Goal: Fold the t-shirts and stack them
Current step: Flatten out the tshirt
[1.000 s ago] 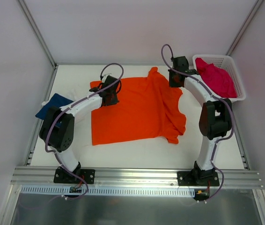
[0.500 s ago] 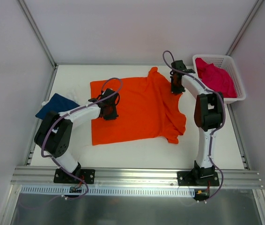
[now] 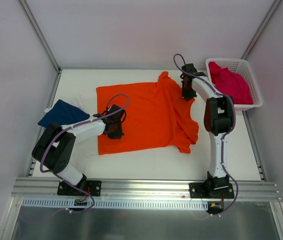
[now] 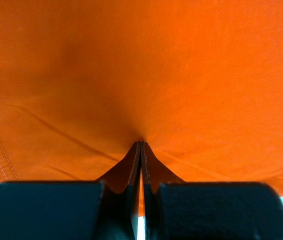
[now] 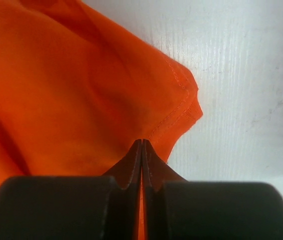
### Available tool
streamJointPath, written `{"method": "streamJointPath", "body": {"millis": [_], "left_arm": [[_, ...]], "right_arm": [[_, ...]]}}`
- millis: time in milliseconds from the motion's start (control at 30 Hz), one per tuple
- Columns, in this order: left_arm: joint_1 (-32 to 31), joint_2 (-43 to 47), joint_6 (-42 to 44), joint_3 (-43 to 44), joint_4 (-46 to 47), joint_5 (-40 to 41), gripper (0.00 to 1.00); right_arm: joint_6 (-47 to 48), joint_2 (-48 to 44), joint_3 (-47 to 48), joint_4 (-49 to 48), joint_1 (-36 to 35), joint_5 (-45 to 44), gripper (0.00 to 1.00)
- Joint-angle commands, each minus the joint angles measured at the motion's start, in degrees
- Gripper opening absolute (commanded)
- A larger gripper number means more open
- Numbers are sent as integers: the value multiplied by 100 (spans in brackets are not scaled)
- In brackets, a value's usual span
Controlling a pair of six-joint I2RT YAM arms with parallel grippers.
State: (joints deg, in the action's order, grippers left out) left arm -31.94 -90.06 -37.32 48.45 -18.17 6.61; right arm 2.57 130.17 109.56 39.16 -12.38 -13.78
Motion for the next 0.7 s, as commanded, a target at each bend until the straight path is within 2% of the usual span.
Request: {"method": "streamJointPath", "body": {"millis": [0, 167, 500, 667], "left_arm": [[-49, 156, -196, -194, -11, 121, 0], [-49, 199, -267, -467, -11, 104, 0], [-49, 955, -329, -1100, -125, 367, 0], [-49, 973, -346, -1232, -178, 359, 0]], "right_arm": [[-116, 184, 434, 373, 52, -2, 1], [-178, 430, 733, 584, 131, 121, 1], [-195, 562, 1155, 1024, 394, 130, 0], [-213, 519, 1121, 1138, 526, 472, 1]]}}
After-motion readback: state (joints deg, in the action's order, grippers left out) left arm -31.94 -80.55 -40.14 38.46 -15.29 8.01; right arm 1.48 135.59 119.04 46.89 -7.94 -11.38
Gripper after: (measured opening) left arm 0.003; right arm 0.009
